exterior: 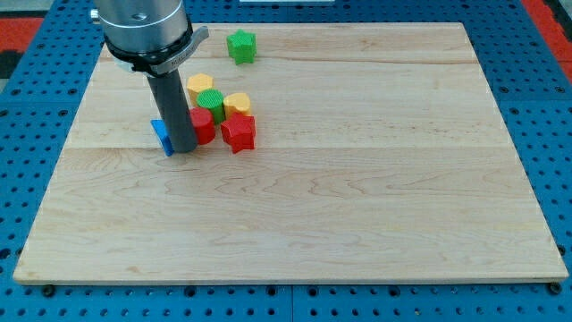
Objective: Move the blue triangle red star and green star in a group of blocks
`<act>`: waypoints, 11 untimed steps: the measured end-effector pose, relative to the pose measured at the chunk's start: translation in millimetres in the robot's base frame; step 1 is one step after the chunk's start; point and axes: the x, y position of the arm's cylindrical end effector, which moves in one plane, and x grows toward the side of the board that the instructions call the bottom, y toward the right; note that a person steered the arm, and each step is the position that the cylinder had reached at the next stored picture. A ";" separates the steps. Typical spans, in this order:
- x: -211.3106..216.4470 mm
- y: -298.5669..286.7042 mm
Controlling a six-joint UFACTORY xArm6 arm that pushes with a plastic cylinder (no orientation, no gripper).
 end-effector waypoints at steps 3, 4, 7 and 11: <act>37.0 -36.6; 24.5 -58.9; -5.6 -26.5; 36.2 -11.7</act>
